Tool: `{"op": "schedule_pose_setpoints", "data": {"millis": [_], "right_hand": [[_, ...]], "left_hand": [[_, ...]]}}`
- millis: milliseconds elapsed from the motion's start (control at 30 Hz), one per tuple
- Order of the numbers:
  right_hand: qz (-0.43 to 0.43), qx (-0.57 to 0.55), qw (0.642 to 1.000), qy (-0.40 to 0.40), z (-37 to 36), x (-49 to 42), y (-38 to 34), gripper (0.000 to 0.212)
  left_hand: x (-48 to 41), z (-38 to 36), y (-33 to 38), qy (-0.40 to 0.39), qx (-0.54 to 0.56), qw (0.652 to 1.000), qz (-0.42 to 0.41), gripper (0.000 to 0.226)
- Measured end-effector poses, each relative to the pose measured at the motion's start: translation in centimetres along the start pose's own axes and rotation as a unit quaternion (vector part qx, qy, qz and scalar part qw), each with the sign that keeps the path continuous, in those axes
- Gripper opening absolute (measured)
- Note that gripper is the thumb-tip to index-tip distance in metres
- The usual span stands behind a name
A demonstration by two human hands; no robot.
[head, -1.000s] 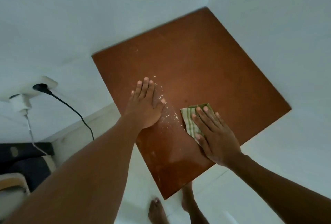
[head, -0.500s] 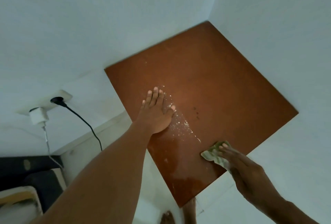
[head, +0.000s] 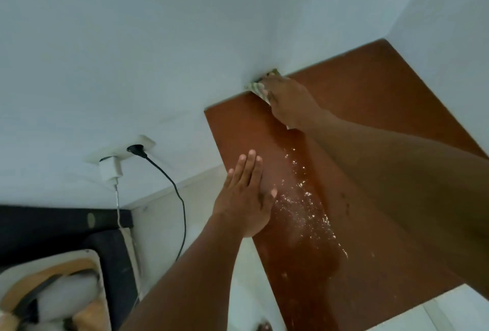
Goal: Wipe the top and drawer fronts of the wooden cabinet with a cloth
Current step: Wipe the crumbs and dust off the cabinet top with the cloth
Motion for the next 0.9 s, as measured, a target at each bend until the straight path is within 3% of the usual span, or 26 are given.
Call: {"op": "schedule_pose_setpoints", "data": {"millis": [200,500,900], "right_hand": [[0.059,0.172,0.982,-0.057,-5.2,1.7,1.2,0.062],[0.057,0.166,0.982,-0.075,-5.5,9.7,1.0,0.059],[-0.018,0.146,0.986,-0.084,-7.7,32.2,0.2,0.058]], "left_hand": [[0.0,-0.2,-0.8,0.022,0.009,1.0,0.0,0.075],[-0.1,-0.2,-0.6,0.017,0.012,1.0,0.0,0.073],[-0.3,0.0,-0.6,0.021,0.017,1.0,0.006,0.071]]}}
Point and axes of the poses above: each hand's wrist, its own x-axis away from the middle knuckle, its own z-axis out of the back of the hand, y = z × x, the point moved 9 cm from there along -x, towards the middle knuckle, and after that the axes turned 2 degrees about -y, right-handed, at the moved point
